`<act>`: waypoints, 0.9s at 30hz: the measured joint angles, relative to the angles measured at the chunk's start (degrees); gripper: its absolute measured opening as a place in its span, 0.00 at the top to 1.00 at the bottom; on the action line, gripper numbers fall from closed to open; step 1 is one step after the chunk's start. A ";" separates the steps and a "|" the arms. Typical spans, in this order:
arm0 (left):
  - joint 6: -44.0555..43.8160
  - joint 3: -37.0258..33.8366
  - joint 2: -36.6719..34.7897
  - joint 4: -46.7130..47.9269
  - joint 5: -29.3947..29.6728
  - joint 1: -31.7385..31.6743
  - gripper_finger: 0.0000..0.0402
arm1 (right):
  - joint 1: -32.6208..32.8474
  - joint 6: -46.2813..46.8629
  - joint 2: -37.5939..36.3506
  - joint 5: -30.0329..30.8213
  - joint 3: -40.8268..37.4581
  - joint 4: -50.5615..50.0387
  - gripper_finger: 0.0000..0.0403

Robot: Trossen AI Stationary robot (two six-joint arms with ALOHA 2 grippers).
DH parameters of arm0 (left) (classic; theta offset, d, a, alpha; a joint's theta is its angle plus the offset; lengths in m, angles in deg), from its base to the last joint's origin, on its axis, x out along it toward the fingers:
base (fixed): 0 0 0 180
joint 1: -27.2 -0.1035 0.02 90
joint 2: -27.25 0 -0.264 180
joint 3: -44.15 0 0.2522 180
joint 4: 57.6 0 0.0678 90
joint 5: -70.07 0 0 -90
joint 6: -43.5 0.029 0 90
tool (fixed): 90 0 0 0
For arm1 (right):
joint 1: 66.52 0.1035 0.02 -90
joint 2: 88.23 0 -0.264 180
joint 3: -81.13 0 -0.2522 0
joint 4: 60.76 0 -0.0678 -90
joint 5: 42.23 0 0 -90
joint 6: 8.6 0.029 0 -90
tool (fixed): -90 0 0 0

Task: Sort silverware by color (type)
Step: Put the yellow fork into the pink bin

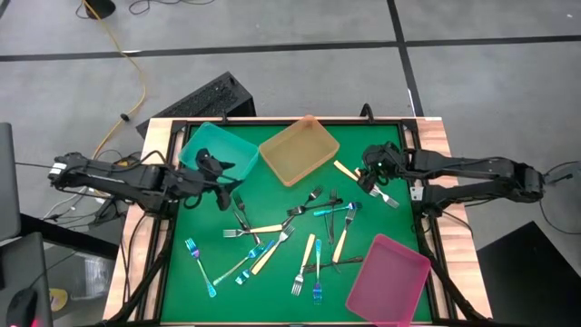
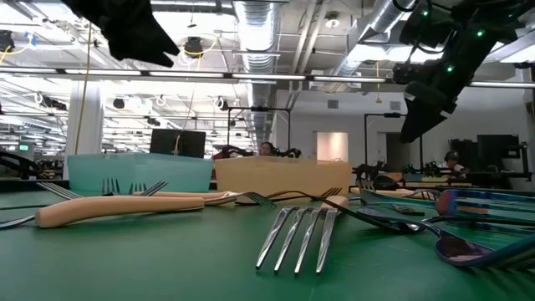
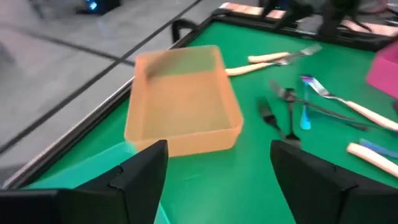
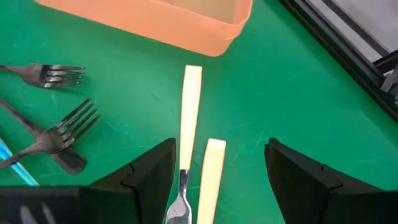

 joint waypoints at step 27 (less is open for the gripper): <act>-8.34 0.00 4.57 4.30 -0.93 -0.13 0.33 | -7.14 5.42 19.69 -10.02 -0.02 -3.18 0.34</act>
